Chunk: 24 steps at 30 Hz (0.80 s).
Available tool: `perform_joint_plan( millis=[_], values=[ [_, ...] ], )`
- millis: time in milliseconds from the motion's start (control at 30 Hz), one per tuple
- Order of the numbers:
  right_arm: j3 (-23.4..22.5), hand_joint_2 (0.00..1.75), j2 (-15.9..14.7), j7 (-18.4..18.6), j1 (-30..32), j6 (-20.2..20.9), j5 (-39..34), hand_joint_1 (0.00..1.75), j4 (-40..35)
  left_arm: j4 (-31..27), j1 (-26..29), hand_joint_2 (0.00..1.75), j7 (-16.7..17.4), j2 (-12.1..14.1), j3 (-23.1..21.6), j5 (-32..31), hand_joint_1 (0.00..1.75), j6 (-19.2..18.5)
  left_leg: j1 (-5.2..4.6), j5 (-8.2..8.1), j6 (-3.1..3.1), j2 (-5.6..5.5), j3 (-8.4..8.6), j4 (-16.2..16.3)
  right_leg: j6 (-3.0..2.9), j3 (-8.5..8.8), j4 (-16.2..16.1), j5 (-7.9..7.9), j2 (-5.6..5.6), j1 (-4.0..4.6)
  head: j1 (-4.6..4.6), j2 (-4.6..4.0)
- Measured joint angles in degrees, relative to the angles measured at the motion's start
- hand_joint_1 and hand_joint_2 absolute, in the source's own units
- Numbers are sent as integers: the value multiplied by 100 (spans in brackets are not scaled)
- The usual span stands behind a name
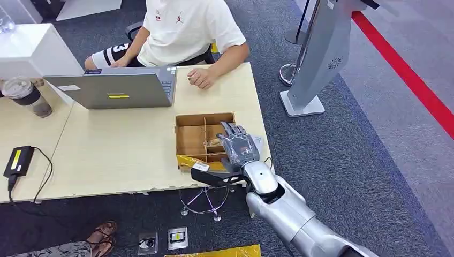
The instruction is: Pass the card to the sensor for recognition and then transmit it.
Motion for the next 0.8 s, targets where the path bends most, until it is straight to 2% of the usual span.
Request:
perform_joint_plan(
  millis=[233, 333, 433, 533, 633, 733, 800],
  values=[
    [11, 175, -22, -42, 76, 68, 42, 61, -323, 0, 0, 175, 0, 0, 7, -2, 0, 0, 0, 0, 0, 0, 0, 0, 0, 0, 0, 0, 0, 0, 2, 0],
    [11, 175, -24, -42, 90, 79, 39, 86, -411, 0, 0, 175, 0, 0, 9, -2, 0, 0, 0, 0, 0, 0, 0, 0, 0, 0, 0, 0, 1, 0, 0, 0],
    [13, 175, -28, -44, 95, 85, 37, 89, -492, 0, 1, 175, 0, 0, 22, 0, 0, 0, 0, 0, 0, 0, 0, 0, 0, 0, 0, 0, 0, 0, 2, 0],
    [13, 175, -31, -50, 99, 88, 35, 101, -533, 0, 0, 175, 0, 0, 26, -2, 0, 0, 0, 0, 0, 1, 0, 0, 0, 0, 0, 0, 1, 0, 0, 0],
    [15, 175, -31, -52, 106, 107, 33, 99, -549, 0, 0, 175, 0, 0, 28, -2, 0, 0, 0, 0, 0, 1, 0, 0, 0, 0, 0, 0, 0, 0, 0, 0],
    [20, 175, -31, -57, 113, 123, 31, 110, -549, 0, 0, 175, 0, 0, 28, -2, 0, 2, 0, 0, 0, 1, 0, 0, 0, 0, 0, 0, 0, 0, 2, 0],
    [22, 175, -31, -59, 114, 127, 13, 99, -549, 0, 0, 175, 0, 0, 28, -2, 0, 2, 0, 0, 0, 1, 0, 0, 0, 0, 0, 0, 0, 0, 2, 0]
  ],
)
